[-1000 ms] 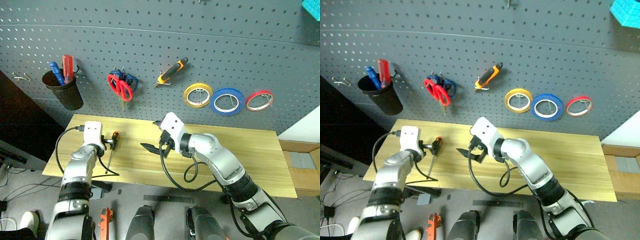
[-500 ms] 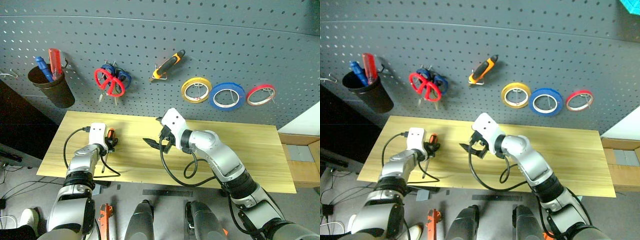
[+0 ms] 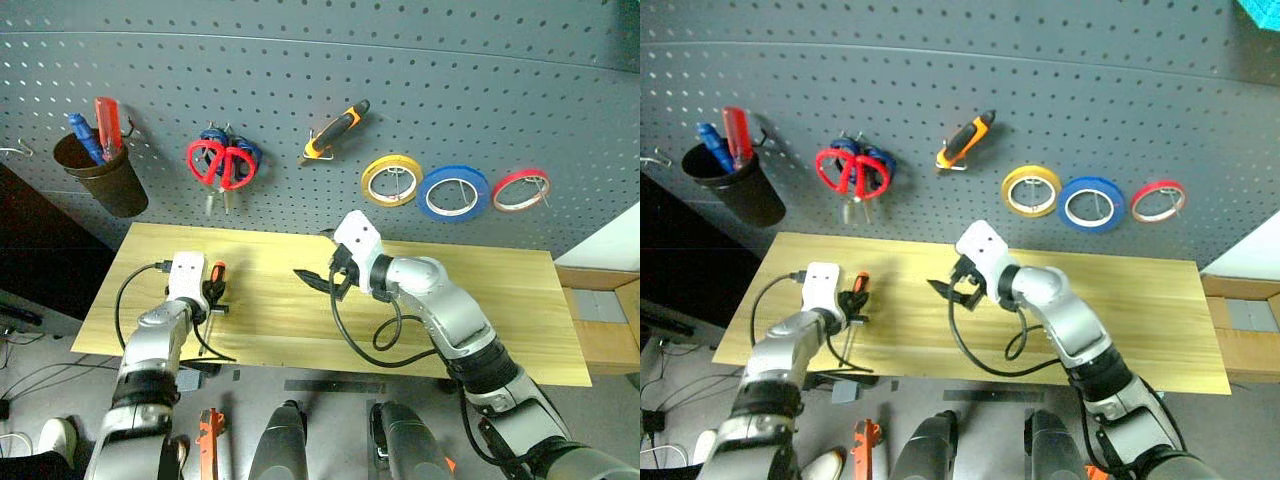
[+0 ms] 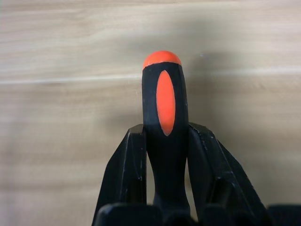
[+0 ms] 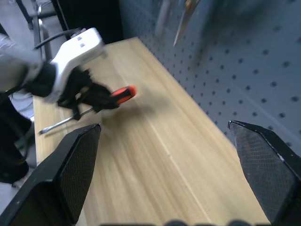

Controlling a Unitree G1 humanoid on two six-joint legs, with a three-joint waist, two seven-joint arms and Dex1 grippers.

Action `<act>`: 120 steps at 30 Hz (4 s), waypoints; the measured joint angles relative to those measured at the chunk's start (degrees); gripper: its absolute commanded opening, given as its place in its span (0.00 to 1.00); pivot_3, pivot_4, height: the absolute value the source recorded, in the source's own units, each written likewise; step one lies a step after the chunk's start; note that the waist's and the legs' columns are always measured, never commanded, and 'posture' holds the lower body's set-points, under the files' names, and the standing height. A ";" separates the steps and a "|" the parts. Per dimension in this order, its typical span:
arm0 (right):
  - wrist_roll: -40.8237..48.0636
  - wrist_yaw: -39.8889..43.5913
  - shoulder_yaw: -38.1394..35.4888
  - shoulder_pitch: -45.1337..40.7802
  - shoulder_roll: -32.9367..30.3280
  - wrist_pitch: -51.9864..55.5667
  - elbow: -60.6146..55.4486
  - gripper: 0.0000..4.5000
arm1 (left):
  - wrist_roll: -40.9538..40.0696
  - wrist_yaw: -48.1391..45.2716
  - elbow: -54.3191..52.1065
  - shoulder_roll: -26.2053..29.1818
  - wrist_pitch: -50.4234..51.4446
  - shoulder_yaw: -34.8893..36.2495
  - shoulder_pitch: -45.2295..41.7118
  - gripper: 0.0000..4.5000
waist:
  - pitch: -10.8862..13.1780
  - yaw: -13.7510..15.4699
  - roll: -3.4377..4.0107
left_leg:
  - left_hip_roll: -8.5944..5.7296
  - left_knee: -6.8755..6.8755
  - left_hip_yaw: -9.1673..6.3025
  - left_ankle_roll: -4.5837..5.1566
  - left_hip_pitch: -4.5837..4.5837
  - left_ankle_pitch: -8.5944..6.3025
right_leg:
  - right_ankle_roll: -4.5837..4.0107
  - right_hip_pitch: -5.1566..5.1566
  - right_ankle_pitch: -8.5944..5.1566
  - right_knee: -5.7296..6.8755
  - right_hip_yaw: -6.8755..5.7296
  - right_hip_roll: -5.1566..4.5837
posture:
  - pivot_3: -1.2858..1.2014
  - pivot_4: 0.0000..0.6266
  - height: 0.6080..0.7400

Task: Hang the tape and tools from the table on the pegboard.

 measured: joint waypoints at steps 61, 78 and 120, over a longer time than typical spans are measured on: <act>7.46 -9.57 -7.04 -10.57 17.33 -17.39 9.83 1.00 | 7.67 7.10 52.60 13.87 -53.44 3.73 -54.54 0.19 | -6.63 3.64 0.03 | 0.06 -0.14 -0.35 -0.42 0.34 0.48 | -0.29 0.22 0.29 0.25 -0.17 0.42 | 0.62 0.34 1.00; 7.75 -11.99 -8.31 -7.78 14.68 -12.34 5.77 1.00 | 6.18 7.74 52.41 11.62 -53.95 3.68 -53.63 0.19 | -0.91 2.86 0.09 | 0.06 -0.04 -0.43 -0.31 -0.20 0.55 | -0.33 -0.43 0.27 0.61 -0.20 0.40 | 0.60 0.44 1.00; 7.37 -15.28 -12.28 16.30 -3.07 -1.25 -22.26 1.00 | -13.70 22.57 -43.25 -13.34 7.20 -2.37 -8.83 0.99 | -3.96 2.40 -0.21 | -0.02 0.13 -0.38 -0.67 -0.44 0.81 | -0.33 -0.52 0.29 0.66 -0.13 0.23 | 0.59 0.16 1.00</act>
